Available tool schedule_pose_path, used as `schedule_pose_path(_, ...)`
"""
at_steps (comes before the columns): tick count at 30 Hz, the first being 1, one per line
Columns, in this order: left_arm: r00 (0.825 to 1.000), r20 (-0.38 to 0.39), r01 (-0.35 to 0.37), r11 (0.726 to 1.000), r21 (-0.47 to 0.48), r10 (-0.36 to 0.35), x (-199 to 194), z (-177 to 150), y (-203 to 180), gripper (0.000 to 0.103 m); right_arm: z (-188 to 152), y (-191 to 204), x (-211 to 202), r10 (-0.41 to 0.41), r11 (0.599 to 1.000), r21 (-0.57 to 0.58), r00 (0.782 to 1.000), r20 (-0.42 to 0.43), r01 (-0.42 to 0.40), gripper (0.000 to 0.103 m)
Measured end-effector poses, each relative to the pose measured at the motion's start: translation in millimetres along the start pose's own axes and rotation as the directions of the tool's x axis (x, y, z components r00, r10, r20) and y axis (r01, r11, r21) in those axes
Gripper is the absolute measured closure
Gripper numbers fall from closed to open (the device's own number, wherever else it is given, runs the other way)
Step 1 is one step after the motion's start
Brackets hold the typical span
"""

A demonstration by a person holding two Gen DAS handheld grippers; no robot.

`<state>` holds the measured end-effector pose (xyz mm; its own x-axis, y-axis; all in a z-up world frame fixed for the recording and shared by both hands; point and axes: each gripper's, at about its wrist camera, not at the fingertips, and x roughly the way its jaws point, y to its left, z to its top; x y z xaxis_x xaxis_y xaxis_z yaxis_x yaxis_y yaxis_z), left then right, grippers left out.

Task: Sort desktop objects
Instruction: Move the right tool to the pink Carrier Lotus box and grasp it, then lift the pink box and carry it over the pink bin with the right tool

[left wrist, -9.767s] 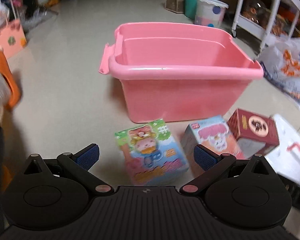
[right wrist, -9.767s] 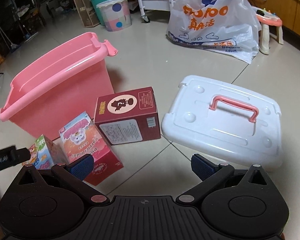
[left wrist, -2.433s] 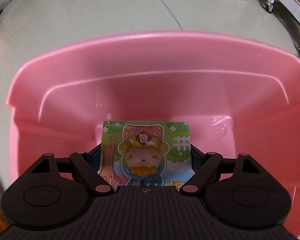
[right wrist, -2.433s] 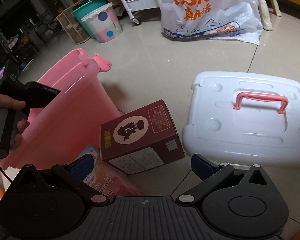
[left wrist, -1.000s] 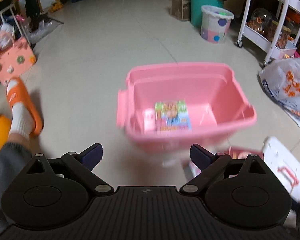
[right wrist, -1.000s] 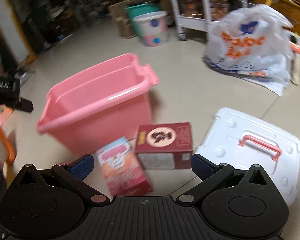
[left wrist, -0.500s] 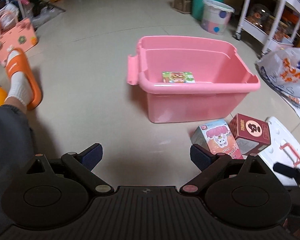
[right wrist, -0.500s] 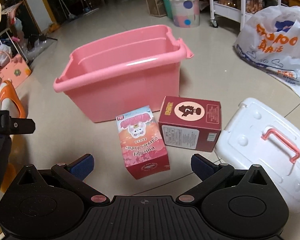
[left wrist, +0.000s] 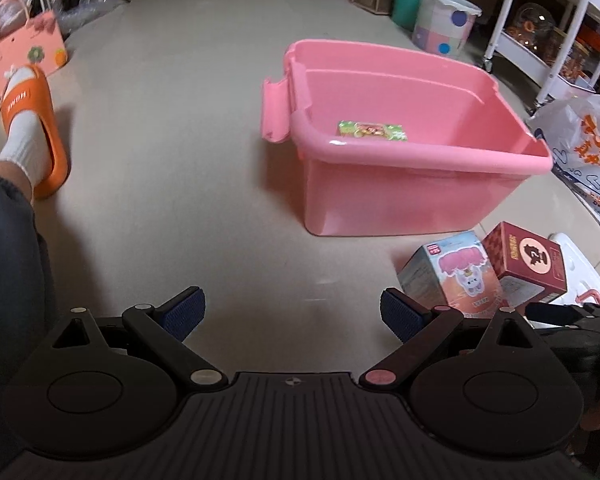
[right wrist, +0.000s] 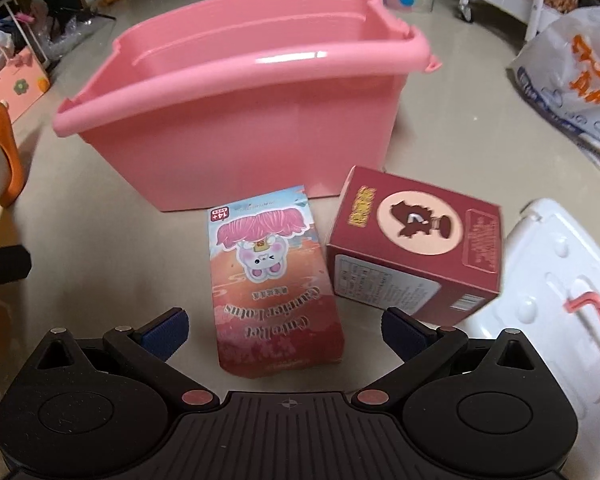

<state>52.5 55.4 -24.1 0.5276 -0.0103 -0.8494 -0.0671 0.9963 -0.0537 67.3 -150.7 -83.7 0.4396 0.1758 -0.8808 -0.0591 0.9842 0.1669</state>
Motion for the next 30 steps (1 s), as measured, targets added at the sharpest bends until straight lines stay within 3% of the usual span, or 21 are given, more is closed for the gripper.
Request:
schedule_pose_path(9,1.0,-0.026,-0.001,1.0,0.023,0.001,10.4,-5.3,1.5,0.006,18.3,16.3,40.3,-0.002,1.0,-0.025,0.997,-0.071,0.0,0.012)
schedule_pose_path(13,0.999,-0.032,0.011,1.0,0.02,-0.011,11.5,-6.5,1.9,0.006,18.6,20.4,52.6,-0.036,0.999,-0.035,0.994,-0.1,0.033,0.032)
schedule_pose_path(21,0.999,-0.031,0.03,0.998,0.049,-0.029,8.5,-9.4,-4.6,0.006,10.6,25.1,52.7,-0.042,0.998,-0.047,0.993,-0.113,0.037,0.035)
schedule_pose_path(30,1.0,0.006,0.029,0.997,0.078,-0.029,-5.5,-15.2,-9.7,0.006,-6.5,27.6,5.6,-0.071,0.996,-0.053,0.996,-0.062,0.067,0.035)
